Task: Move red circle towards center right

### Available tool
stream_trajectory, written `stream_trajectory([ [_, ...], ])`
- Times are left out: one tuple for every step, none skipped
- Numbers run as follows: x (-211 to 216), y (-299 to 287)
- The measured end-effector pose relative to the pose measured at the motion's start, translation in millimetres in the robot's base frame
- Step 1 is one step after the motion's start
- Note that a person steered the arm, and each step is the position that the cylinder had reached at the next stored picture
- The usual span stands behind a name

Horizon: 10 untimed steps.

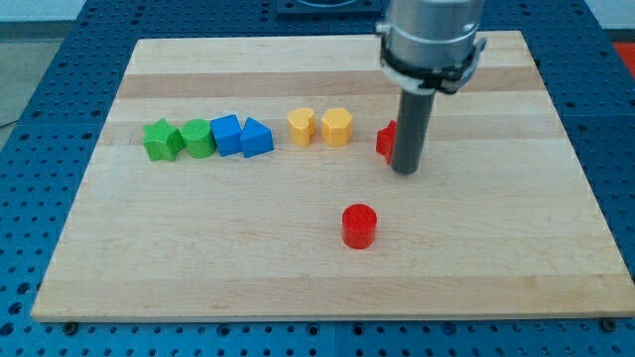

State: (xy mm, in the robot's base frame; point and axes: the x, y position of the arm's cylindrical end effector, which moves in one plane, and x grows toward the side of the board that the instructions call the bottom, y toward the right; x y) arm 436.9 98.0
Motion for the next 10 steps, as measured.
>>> stream_trajectory([
  [7.8, 6.8],
  [40.4, -2.8],
  [63.7, -49.1],
  [110.4, -87.7],
  [144.0, -95.8],
  [116.4, -113.8],
  [107.0, -184.2],
  [153.9, -223.9],
  [180.7, -223.6],
  [181.4, -175.3],
])
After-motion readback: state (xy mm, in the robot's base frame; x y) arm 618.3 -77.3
